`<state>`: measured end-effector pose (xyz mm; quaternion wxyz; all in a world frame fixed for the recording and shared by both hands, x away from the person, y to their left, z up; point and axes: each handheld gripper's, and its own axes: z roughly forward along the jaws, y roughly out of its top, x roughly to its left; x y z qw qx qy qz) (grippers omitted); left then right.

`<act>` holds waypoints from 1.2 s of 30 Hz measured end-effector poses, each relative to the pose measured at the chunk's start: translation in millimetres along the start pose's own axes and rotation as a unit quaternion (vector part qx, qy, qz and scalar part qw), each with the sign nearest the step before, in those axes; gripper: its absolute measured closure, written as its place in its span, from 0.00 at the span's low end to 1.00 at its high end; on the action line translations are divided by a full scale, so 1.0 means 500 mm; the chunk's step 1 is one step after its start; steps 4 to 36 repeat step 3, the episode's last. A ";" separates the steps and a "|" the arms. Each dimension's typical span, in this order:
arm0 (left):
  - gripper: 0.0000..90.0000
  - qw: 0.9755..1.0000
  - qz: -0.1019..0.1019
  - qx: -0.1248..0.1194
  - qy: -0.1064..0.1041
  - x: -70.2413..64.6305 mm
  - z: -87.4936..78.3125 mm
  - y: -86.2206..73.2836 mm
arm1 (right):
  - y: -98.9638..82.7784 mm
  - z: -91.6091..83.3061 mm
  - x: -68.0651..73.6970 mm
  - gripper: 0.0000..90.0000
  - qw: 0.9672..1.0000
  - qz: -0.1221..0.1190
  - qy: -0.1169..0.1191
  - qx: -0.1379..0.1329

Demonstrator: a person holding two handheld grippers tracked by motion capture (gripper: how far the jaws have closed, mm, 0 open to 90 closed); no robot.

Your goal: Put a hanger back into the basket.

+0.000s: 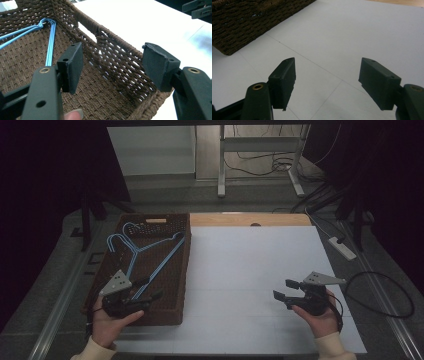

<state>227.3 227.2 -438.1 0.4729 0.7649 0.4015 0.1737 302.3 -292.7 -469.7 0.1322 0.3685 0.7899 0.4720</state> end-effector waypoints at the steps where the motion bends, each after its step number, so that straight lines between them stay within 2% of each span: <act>1: 0.38 1.000 0.001 -0.001 0.001 -0.001 0.001 -0.002 | 0.000 -0.001 -0.001 0.34 1.000 0.000 0.001 -0.001; 36: 0.38 1.000 0.000 -0.002 0.001 -0.003 0.002 -0.006 | 0.000 -0.002 -0.001 0.34 1.000 0.000 0.001 -0.002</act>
